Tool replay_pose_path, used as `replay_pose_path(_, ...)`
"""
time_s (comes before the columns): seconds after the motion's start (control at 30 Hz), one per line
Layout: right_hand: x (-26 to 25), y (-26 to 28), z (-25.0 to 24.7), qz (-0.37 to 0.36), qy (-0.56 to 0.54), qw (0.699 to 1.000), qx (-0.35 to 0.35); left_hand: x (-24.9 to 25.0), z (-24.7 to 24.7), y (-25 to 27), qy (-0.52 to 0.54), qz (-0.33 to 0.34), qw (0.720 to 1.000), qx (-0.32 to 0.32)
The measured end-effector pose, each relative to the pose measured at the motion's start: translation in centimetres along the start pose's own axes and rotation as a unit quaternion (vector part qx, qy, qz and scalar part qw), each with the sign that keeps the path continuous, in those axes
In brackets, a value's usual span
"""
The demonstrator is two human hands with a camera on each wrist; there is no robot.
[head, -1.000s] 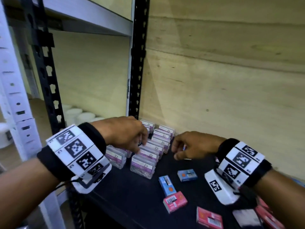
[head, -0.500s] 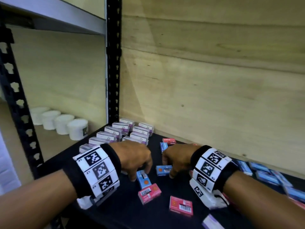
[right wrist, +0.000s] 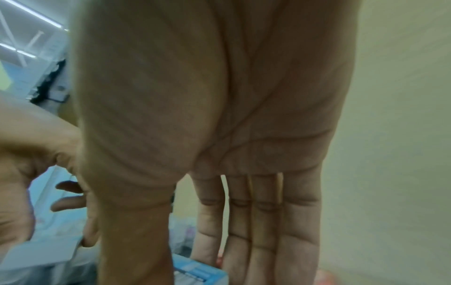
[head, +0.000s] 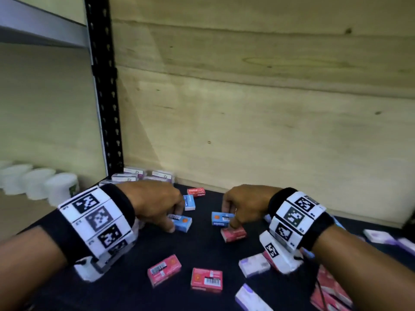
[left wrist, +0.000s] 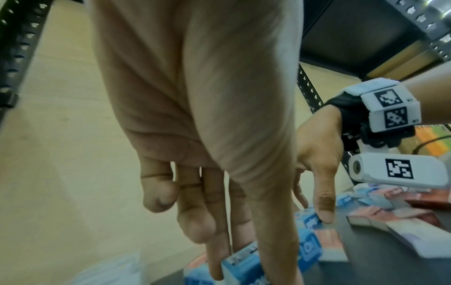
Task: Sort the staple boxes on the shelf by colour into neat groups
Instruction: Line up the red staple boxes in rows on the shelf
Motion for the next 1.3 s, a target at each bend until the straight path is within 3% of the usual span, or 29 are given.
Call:
replay_pose_path(0.4,17.5,10.1,2.7,0.201,0.016,0.979,-0.015,14.8,-3.3,-11.3,-0.032,0.11,0.993,0.021)
replay_pose_path(0.57,21.0,11.7,4.2,0.229,0.011,0.973,-0.013,19.1,-3.2,-15.0,-0.042,0.129,0.99,0.027)
replay_pose_path(0.8,22.3,12.1,5.1,0.209,-0.004,0.978,-0.012,21.4,-2.4,-17.4,-0.048,0.142,0.989,0.006)
replay_pose_path(1.03,21.3,10.6,3.6,0.183,-0.02,0.983,-0.007,18.2,-3.8,-16.2,0.042,0.136,0.99,0.0)
replay_pose_path(1.3,16.0,3.6,0.8,0.111,-0.032,0.993,0.024,4.1,-4.0,-13.1,0.025,-0.039,0.999,0.016)
Point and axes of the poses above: each hand's wrist, its own y-axis away from the middle knuckle, its own z-axis out of the palm, x = y × z, the point moved 9 cm from there along -y, towards the middle knuckle, and after that the axes turned 4 degrees about x, right-handed, at the moved point
